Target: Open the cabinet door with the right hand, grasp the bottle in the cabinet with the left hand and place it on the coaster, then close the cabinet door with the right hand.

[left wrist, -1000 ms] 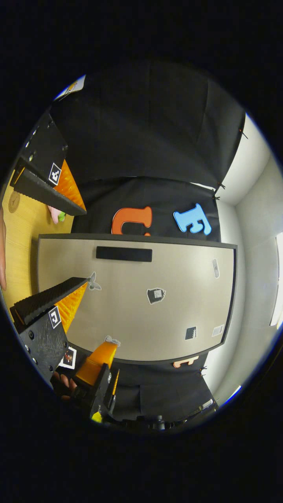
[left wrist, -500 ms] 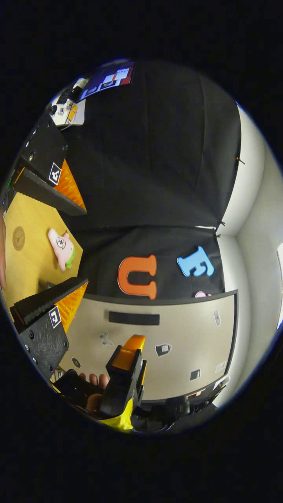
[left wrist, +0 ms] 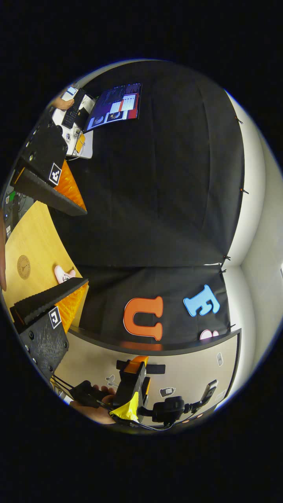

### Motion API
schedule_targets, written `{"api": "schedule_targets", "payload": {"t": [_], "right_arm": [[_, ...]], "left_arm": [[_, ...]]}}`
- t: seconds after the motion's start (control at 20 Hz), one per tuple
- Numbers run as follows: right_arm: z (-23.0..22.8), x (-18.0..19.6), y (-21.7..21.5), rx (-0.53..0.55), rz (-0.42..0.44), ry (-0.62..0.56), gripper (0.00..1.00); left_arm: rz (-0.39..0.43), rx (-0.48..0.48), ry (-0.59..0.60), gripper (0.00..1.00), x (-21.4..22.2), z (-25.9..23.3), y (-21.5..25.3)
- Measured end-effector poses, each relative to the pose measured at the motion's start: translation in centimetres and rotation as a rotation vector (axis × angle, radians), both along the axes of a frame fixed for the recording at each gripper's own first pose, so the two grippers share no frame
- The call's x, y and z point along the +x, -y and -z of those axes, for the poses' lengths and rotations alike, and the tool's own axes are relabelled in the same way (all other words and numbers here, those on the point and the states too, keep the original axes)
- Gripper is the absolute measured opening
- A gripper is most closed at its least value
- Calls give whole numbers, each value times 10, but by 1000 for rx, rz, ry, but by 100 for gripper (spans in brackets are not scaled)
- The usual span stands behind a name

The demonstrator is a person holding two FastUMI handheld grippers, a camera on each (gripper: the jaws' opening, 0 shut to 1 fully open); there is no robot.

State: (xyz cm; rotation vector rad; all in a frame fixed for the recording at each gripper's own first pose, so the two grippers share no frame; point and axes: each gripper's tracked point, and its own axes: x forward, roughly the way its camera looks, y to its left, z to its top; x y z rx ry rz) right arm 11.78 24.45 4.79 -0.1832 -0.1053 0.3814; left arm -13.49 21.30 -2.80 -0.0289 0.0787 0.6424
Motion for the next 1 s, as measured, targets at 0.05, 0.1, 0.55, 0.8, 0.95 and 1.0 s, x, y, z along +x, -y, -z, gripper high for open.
{"api": "schedule_targets", "payload": {"t": [0.05, 0.1, 0.55, 0.8, 0.95, 1.0], "right_arm": [[2, 0, -2, -2, 1, -5, 88], [4, 1, -4, -4, 2, -12, 87], [-4, 7, -8, -48, -13, 21, 38], [-4, 5, -8, -61, -41, -24, 30], [-3, 3, -7, -56, -58, -49, 27], [-3, 2, -6, -56, -68, -57, 27]], "left_arm": [[-2, 3, 0, 95, 0, 0, -2], [3, 4, -2, 95, 1, 1, -4], [46, 24, -34, 95, 4, 8, -20], [66, 14, -20, 95, 1, 9, -42], [70, 4, 3, 95, -7, 8, -58], [70, 5, 18, 95, -9, 7, -64]]}}
